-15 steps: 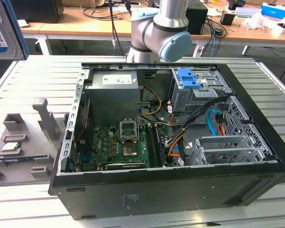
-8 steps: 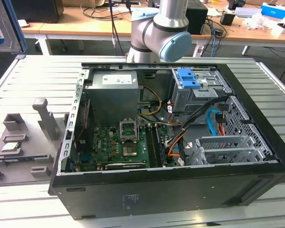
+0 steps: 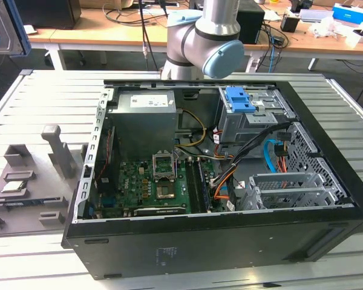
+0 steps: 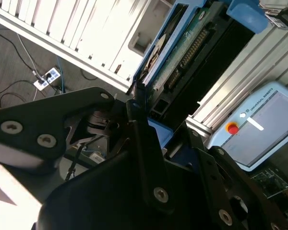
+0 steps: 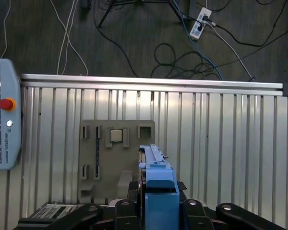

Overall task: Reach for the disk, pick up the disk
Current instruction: 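Pick up the disk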

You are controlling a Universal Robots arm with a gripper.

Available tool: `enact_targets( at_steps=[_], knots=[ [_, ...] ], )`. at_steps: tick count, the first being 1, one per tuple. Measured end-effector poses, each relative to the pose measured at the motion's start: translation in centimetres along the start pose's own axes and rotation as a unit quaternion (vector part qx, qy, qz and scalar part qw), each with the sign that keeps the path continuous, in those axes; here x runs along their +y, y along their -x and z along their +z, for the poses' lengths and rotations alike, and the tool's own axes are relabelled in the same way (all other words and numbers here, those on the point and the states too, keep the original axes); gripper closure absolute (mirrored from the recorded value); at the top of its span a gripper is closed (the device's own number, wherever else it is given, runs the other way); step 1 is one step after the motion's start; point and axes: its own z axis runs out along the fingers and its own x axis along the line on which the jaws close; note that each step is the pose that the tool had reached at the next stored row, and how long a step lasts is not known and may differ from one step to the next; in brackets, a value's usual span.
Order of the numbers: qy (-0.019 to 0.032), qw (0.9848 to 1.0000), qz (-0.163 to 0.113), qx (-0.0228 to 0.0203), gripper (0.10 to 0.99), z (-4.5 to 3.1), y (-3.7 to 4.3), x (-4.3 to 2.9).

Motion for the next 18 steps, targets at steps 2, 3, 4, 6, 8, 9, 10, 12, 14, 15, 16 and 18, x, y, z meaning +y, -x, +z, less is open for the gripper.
enact_targets(
  at_steps=[2,3,4,6,8,9,10,12,14,15,16,18],
  knots=[
    [0.0001,1.0,0.0,0.0,0.718,-0.39,0.0,-0.02],
    [0.0002,1.0,0.0,0.0,0.718,-0.57,0.0,-0.02],
    [0.0003,1.0,0.0,0.0,0.718,-0.79,0.0,-0.03],
    [0.0006,1.0,0.0,0.0,0.718,-1.49,0.0,-0.07],
    [0.0009,1.0,0.0,0.0,0.718,-2.08,-0.01,-0.1],
    [0.001,1.0,0.0,0.0,0.718,-2.35,-0.01,-0.12],
    [0.0011,1.0,0.0,-0.0001,0.718,-2.55,-0.01,-0.14],
    [0.0013,1.0,0.0,-0.0001,0.718,-3.0,-0.01,-0.16],
    [0.0016,1.0,0.0,-0.0001,0.718,-3.48,-0.01,-0.19],
    [0.0017,1.0,0.0,-0.0001,0.718,-3.68,-0.01,-0.2],
    [0.0018,1.0,0.0,-0.0001,0.718,-3.88,-0.01,-0.21],
    [0.0021,1.0,0.0,-0.0001,0.718,-4.24,-0.01,-0.24]
  ],
)
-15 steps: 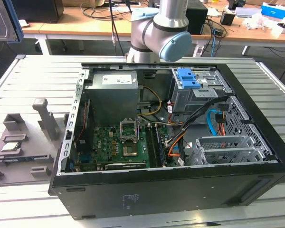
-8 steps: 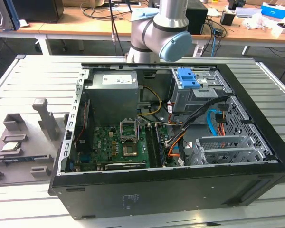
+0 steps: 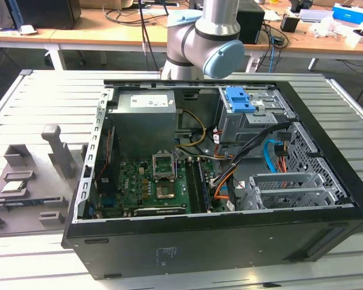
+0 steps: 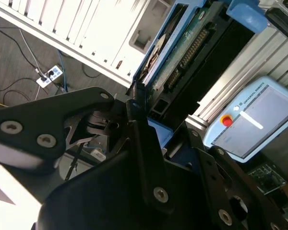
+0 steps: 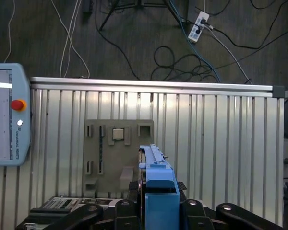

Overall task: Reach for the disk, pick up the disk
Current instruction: 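Pick up the disk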

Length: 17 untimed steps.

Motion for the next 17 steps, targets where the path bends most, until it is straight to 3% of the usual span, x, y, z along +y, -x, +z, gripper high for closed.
enact_targets(
  at_steps=[12,17],
  knots=[
    [0.0013,1.0,0.0,-0.0001,0.718,-2.54,-0.01,-0.13],
    [0.0014,1.0,0.0,-0.0001,0.718,-2.73,-0.01,-0.14]
  ],
)
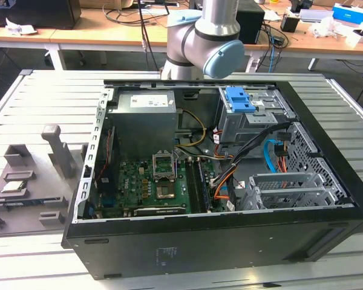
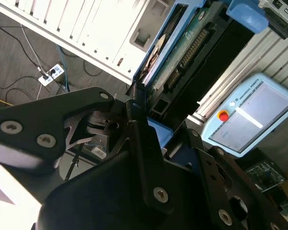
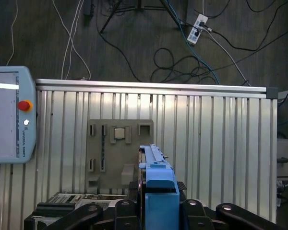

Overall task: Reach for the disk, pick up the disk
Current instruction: 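Pick up the disk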

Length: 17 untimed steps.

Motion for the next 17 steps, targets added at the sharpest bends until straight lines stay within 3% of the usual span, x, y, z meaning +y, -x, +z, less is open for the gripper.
enact_targets(
  at_steps=[9,15,17],
  knots=[
    [0.0001,1.0,0.0,0.0,0.718,0.28,0.0,-0.1],
    [0.0001,1.0,0.0,0.0,0.718,2.1,-0.01,-0.33],
    [0.0,1.0,0.0,0.0,0.718,2.33,-0.01,-0.36]
  ],
)
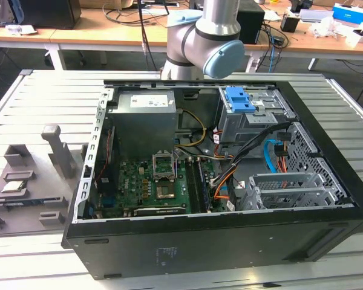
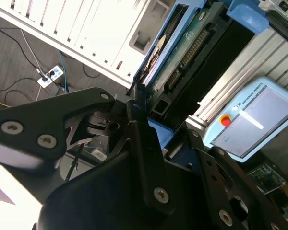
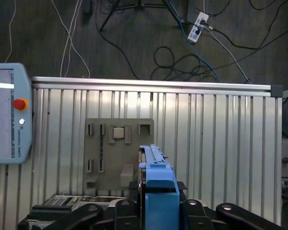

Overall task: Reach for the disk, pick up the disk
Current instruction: 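Pick up the disk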

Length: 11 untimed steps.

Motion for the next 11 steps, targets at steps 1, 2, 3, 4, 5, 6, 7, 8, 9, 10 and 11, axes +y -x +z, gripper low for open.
enact_targets(
  at_steps=[1,2,3,4,5,6,7,8,9,10,11],
  knots=[
    [0.0,1.0,0.0,0.0,0.718,0.28,0.0,-0.05],
    [0.0001,1.0,0.0,0.0,0.718,0.49,0.0,-0.09],
    [0.0,1.0,0.0,0.0,0.718,0.65,0.0,-0.12],
    [0.0,1.0,0.0,0.0,0.718,0.77,-0.01,-0.14],
    [0.0,1.0,0.0,0.0,0.718,1.0,-0.01,-0.18],
    [0.0,1.0,0.0,0.0,0.718,1.14,-0.01,-0.2],
    [0.0,1.0,0.0,0.0,0.718,1.29,-0.01,-0.22],
    [0.0,1.0,0.0,0.0,0.718,1.52,-0.01,-0.25],
    [0.0,1.0,0.0,0.0,0.718,1.72,-0.01,-0.28],
    [0.0,1.0,0.0,0.0,0.718,1.84,-0.01,-0.3],
    [0.0,1.0,0.0,0.0,0.718,1.96,-0.01,-0.32]
  ],
)
